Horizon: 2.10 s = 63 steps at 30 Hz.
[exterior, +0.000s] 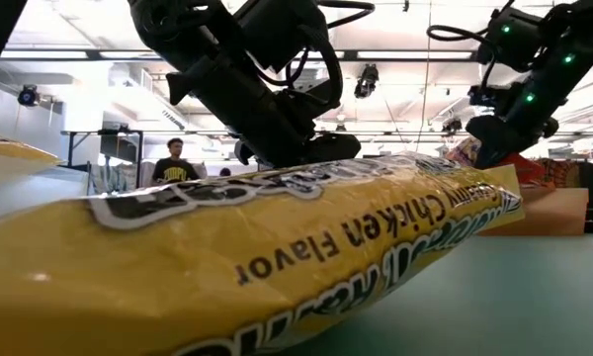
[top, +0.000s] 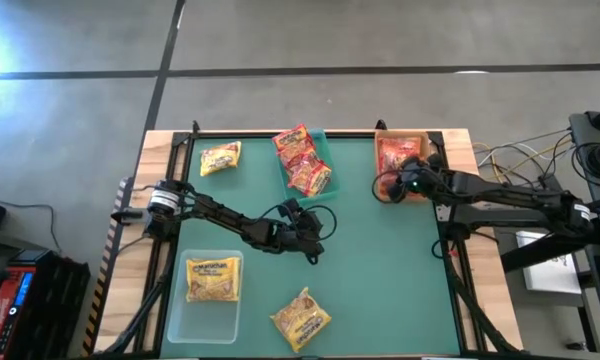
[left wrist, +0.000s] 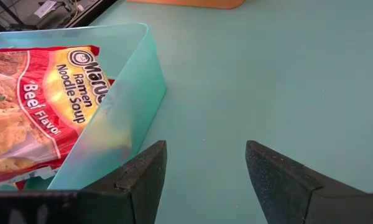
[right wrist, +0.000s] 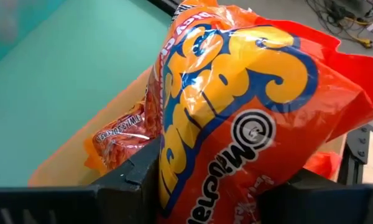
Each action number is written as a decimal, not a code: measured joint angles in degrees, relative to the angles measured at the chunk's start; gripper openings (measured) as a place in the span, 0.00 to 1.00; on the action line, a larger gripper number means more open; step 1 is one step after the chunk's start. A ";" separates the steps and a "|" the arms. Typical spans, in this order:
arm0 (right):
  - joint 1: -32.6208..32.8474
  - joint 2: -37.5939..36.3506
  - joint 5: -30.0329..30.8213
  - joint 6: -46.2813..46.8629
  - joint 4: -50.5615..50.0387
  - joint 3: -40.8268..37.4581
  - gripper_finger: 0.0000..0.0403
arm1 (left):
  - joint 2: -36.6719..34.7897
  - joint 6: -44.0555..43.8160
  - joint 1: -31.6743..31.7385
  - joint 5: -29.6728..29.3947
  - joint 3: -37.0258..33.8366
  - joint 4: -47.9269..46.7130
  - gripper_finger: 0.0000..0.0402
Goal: Sort Maruchan noodles
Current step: Put the orange noodle pack into the orange bin, then put the top yellow noddle pack into the transparent bin
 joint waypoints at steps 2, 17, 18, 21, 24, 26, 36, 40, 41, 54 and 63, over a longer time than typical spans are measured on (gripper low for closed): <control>0.00 0.58 -1.11 1.63 0.29 0.00 0.43 | 0.00 0.00 0.02 0.00 0.00 -0.02 0.51; 0.13 0.94 -4.06 19.56 -0.55 9.84 0.52 | -0.58 3.40 1.18 -0.79 0.00 -1.15 0.51; 0.13 0.94 -4.07 19.56 -0.55 10.53 0.52 | -0.98 3.53 1.62 -1.49 0.02 -1.94 0.51; 0.13 0.94 -3.97 19.27 -0.54 12.28 0.51 | -2.95 3.73 3.24 -2.98 0.02 -4.71 0.51; 0.14 0.94 -2.82 19.00 -0.52 13.18 0.51 | -5.07 3.75 5.02 -4.38 0.02 -8.11 0.51; 0.15 0.94 -1.89 18.93 -0.52 13.29 0.51 | -6.61 3.79 6.32 -5.49 0.02 -10.60 0.51; 3.76 4.72 -1.48 20.98 0.83 13.20 0.51 | -11.28 0.96 14.25 -9.79 -0.68 -25.07 0.51; 8.12 8.69 -1.48 19.21 4.63 13.18 0.51 | -11.80 -1.20 18.17 -9.67 -1.22 -30.09 0.51; 9.19 9.60 -1.49 18.89 5.85 13.18 0.51 | -12.02 -1.25 19.07 -9.69 -1.22 -31.49 0.51; 17.92 18.68 -1.44 18.34 11.63 13.16 0.51 | -20.49 2.00 25.05 -9.55 -5.25 -49.77 0.51; 18.93 23.95 -1.02 17.70 15.47 13.14 0.51 | -31.85 -0.92 34.56 -0.43 -17.60 -47.59 0.51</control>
